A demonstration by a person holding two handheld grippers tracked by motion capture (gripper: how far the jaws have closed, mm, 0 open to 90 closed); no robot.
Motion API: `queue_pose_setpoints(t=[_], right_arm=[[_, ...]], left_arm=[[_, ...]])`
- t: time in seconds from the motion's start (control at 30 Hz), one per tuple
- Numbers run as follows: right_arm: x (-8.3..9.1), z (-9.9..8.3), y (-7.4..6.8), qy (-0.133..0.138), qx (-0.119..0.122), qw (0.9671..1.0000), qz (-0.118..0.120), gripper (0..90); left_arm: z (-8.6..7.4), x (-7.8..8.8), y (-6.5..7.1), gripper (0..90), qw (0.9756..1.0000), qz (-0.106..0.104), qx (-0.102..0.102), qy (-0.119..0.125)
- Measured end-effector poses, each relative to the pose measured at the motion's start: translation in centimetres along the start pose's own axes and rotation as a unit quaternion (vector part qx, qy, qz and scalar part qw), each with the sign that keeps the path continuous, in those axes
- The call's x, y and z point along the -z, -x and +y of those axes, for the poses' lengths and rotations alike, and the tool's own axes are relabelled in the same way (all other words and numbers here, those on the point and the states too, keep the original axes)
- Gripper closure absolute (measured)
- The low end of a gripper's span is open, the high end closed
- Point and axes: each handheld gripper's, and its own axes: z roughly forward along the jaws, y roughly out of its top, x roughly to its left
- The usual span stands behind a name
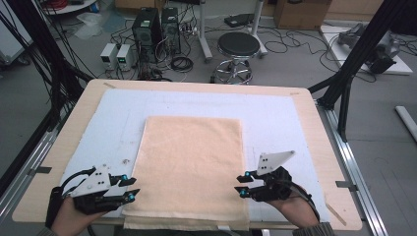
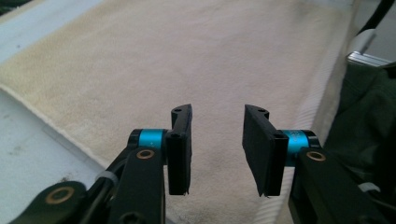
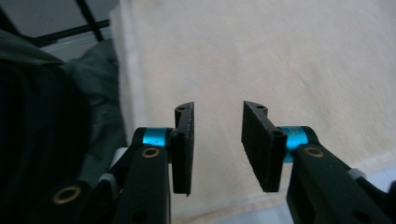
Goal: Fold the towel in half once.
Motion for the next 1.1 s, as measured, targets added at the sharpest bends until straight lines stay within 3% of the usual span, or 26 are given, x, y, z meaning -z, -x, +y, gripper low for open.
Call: queue_pose_setpoints(t=[0.03, 0.23, 0.27, 0.3, 0.33, 0.37, 0.43, 0.57, 0.7, 0.73, 0.77, 0.87, 1.0, 1.1], right_arm=[[-0.5, -0.3, 1.1, 0.004, -0.015, 0.9998, -0.008, 61.3], [-2.5, -0.5, 3.1, 0.002, 0.002, 0.9995, -0.031, 56.7], [-3.4, -0.7, 4.2, -0.003, -0.003, 0.9991, -0.042, 56.5], [-3.4, -0.7, 4.2, -0.003, -0.003, 0.9991, -0.042, 56.5], [-4.1, -1.0, 5.1, -0.008, -0.01, 0.9984, -0.055, 56.2], [-4.3, -1.1, 5.5, -0.01, -0.012, 0.998, -0.062, 56.0], [-4.7, -1.4, 6.1, -0.011, -0.023, 0.9978, -0.061, 56.2], [-5.4, -1.8, 6.4, -0.021, -0.024, 0.9973, -0.066, 58.2], [-6.2, -2.2, 6.4, -0.045, -0.015, 0.9965, -0.068, 65.6], [-6.3, -2.3, 6.4, -0.038, -0.01, 0.9966, -0.073, 70.1], [-6.4, -2.3, 6.4, -0.035, -0.01, 0.997, -0.068, 77.2], [-6.3, -2.2, 6.2, -0.037, -0.002, 0.997, -0.068, 82.8], [-5.9, -2.1, 6.0, -0.03, 0.0, 0.9972, -0.068, 84.7], [-5.2, -2.0, 5.8, -0.011, 0.0, 0.998, -0.062, 85.3]], left_arm=[[-0.2, -0.8, -0.5, 60.3, 1.0, 0.001, 0.003, -0.002], [-0.9, -3.2, -2.1, 54.4, 0.9999, 0.01, 0.007, -0.005], [-1.1, -3.7, -2.5, 52.9, 0.9998, 0.015, 0.01, -0.007], [-1.3, -4.3, -2.9, 52.9, 0.9997, 0.02, 0.013, -0.01], [-1.5, -5.3, -3.5, 50.0, 0.9993, 0.028, 0.018, -0.016], [-1.5, -5.3, -3.5, 49.4, 0.9993, 0.028, 0.018, -0.016], [-1.6, -6.2, -3.9, 50.4, 0.9991, 0.027, 0.021, -0.025], [-1.8, -8.0, -4.2, 55.6, 0.9984, 0.006, 0.018, -0.054], [-2.0, -8.2, -4.2, 62.4, 0.9985, 0.005, 0.024, -0.048], [-2.0, -8.2, -4.2, 66.2, 0.9986, 0.006, 0.024, -0.047], [-2.0, -8.1, -4.1, 75.3, 0.9986, 0.005, 0.019, -0.049], [-1.7, -8.1, -3.9, 82.6, 0.9986, 0.009, 0.012, -0.05], [-1.6, -7.9, -3.9, 85.0, 0.9988, 0.008, 0.017, -0.046], [-1.2, -7.0, -3.7, 85.4, 0.9992, 0.007, 0.023, -0.03]])
